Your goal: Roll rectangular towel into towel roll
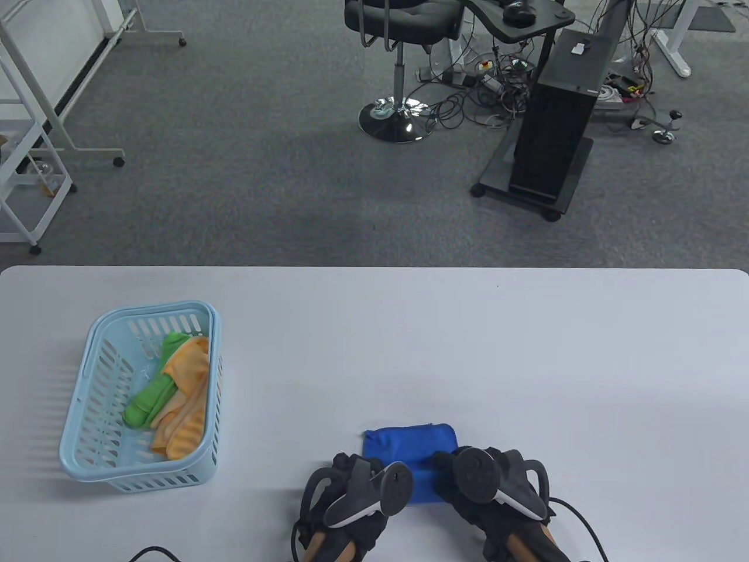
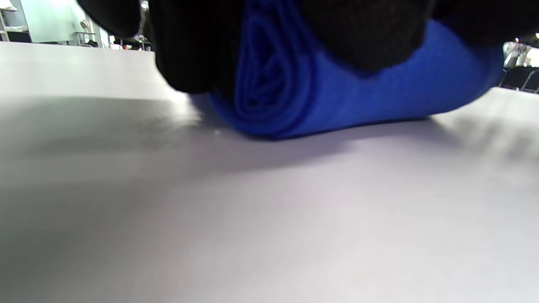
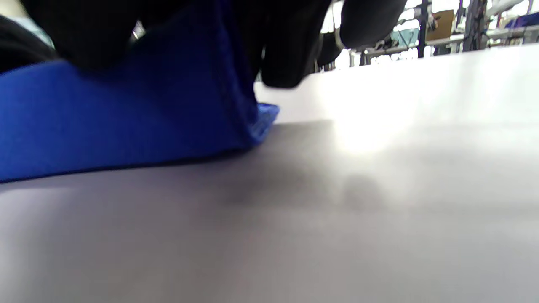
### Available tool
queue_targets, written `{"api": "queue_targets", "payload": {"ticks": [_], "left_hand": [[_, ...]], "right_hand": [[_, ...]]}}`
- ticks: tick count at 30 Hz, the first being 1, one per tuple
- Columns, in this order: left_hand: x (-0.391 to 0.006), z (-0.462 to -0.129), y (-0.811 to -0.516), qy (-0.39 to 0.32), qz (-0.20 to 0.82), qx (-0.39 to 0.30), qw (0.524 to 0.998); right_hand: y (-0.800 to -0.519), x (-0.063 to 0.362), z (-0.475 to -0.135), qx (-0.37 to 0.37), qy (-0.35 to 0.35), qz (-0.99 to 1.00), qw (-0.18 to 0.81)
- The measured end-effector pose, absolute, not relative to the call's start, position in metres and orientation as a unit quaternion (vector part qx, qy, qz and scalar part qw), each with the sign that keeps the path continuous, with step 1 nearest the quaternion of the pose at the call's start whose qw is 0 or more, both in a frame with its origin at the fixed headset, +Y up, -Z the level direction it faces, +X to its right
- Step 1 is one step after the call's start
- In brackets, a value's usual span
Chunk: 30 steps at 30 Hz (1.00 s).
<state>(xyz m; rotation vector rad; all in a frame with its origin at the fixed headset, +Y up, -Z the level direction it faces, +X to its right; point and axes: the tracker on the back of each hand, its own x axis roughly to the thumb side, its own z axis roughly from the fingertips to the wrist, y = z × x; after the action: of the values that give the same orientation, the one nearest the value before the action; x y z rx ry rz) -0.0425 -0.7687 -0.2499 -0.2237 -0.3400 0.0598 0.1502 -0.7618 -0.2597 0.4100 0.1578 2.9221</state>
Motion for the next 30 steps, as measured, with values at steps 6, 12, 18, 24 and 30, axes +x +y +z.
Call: {"api": "queue_targets", "payload": {"ticks": [6, 12, 18, 24, 30], "left_hand": [[-0.057, -0.253, -0.768, -0.122, 0.131, -0.127, 0.976], [-0.056, -0.248, -0.757, -0.111, 0.1, -0.081, 0.985], [-0.044, -0.242, -0.754, -0.181, 0.081, -0.081, 0.977], [-0.035, -0.243, -0.765, -0.188, 0.006, -0.132, 0.973], [-0.041, -0.249, -0.767, -0.168, 0.049, -0.117, 0.977]], "right_hand": [[-0.775, 0.147, -0.26, 0.163, 0.132, 0.976, 0.055], [-0.777, 0.143, -0.261, 0.144, 0.128, 0.979, 0.061], [-0.776, 0.148, -0.264, 0.131, 0.135, 0.979, 0.078], [-0.772, 0.151, -0.264, 0.128, 0.148, 0.976, 0.092], [-0.763, 0.148, -0.258, 0.153, 0.129, 0.972, 0.121]]}}
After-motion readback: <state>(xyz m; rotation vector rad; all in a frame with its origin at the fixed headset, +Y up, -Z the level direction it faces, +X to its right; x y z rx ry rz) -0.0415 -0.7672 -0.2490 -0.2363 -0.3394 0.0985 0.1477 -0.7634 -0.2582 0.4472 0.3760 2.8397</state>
